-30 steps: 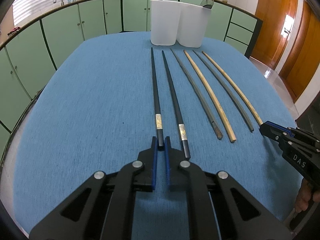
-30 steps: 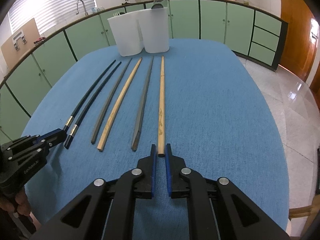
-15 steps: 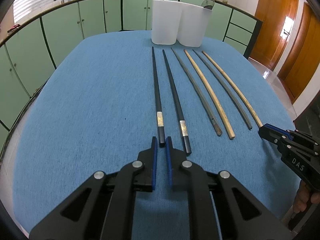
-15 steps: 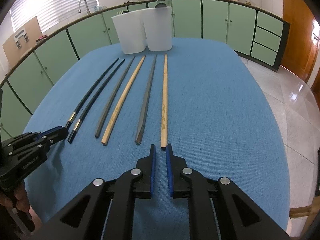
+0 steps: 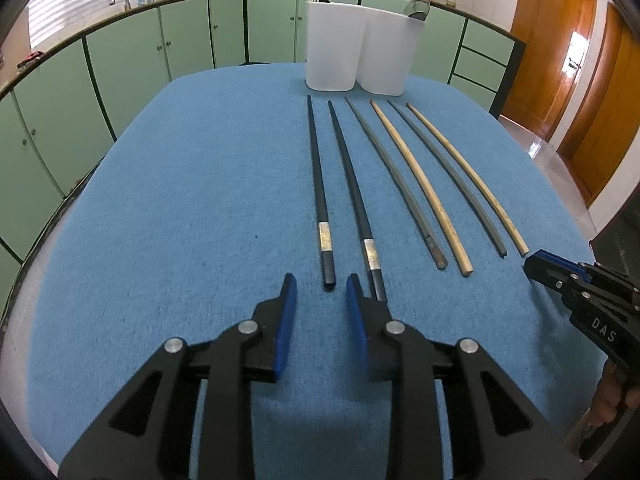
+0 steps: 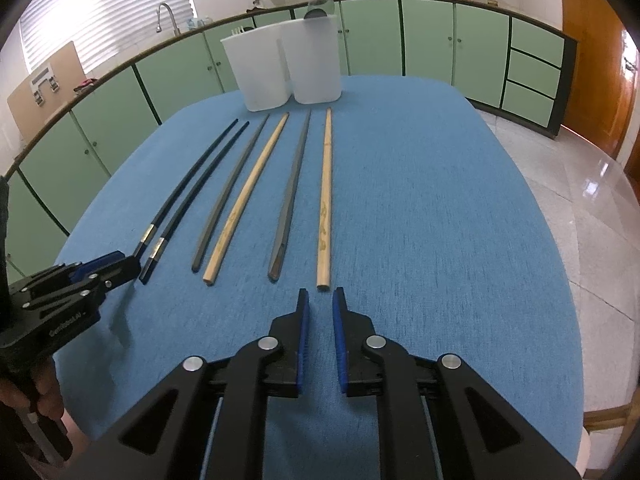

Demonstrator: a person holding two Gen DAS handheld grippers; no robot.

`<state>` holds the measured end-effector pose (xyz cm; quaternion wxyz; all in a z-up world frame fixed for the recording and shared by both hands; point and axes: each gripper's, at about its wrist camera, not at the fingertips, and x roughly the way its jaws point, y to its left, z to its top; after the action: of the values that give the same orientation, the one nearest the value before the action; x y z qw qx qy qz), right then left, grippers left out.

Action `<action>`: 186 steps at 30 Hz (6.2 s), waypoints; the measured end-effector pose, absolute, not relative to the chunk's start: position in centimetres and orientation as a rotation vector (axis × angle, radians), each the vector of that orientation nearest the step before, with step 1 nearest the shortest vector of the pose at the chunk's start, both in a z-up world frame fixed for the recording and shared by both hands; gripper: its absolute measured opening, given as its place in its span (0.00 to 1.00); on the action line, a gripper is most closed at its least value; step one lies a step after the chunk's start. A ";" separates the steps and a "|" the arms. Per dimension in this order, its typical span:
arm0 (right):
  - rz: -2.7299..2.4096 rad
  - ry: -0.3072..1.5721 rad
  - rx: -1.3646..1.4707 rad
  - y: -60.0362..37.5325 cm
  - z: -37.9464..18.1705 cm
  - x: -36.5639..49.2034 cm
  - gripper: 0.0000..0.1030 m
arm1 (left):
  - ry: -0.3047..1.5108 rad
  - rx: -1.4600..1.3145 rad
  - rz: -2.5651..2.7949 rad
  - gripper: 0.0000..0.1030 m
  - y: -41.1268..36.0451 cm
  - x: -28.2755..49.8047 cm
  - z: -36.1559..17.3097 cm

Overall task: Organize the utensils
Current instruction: 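Grasp the silver-banded black chopstick with the left tool while the right tool holds the wooden chopstick, then lift both chopsticks and carry them over the white caddy, then open both tools to drop the chopsticks into the caddy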

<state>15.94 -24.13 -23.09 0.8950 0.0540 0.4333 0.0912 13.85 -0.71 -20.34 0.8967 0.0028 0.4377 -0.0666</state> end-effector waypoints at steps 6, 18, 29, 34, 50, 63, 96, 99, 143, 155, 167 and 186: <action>0.177 0.895 0.096 -23.7 -23.2 16.6 0.12 | 0.901 -0.006 -0.137 0.24 -0.4 14.1 -20.4; 0.153 0.890 0.085 -23.6 -23.2 17.0 0.07 | 0.894 -0.012 -0.150 0.06 -0.4 14.0 -20.4; 0.159 0.890 0.081 -23.7 -23.2 17.1 0.07 | 0.895 -0.020 -0.155 0.08 -0.3 14.2 -20.4; 0.160 0.887 0.088 -23.8 -23.3 17.1 0.07 | 0.885 -0.008 -0.145 0.08 -0.6 14.2 -20.5; 0.154 0.838 0.117 -24.8 -21.6 16.7 0.07 | 0.843 0.004 -0.145 0.06 -0.1 13.5 -18.9; 0.159 0.686 0.057 -25.6 -14.2 15.9 0.07 | 0.630 0.052 -0.158 0.05 0.4 12.7 -10.2; 0.283 0.543 -0.020 -26.3 -0.7 24.2 0.07 | 0.502 -0.021 -0.229 0.05 0.2 21.1 0.5; 0.293 0.530 -0.027 -26.1 -0.1 24.5 0.07 | 0.481 -0.027 -0.228 0.05 0.5 21.3 1.2; 0.353 0.536 0.079 -24.2 0.1 42.4 0.06 | 0.450 0.024 -0.205 0.05 -5.5 39.5 1.1; 0.334 0.585 0.159 -25.5 -3.3 42.9 0.07 | 0.473 0.035 -0.186 0.07 -4.8 39.3 -0.8; 0.304 0.601 0.184 -26.8 -4.3 41.9 0.24 | 0.484 0.004 -0.191 0.38 -3.5 38.4 -1.2; 0.295 0.635 0.212 -28.5 -7.3 39.8 0.42 | 0.481 -0.044 -0.177 0.60 -1.7 35.4 -2.6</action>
<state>39.77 -28.52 -7.29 0.9338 0.1037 0.3106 0.1441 35.45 -1.67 -2.57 0.9671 -0.0217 0.2376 -0.0878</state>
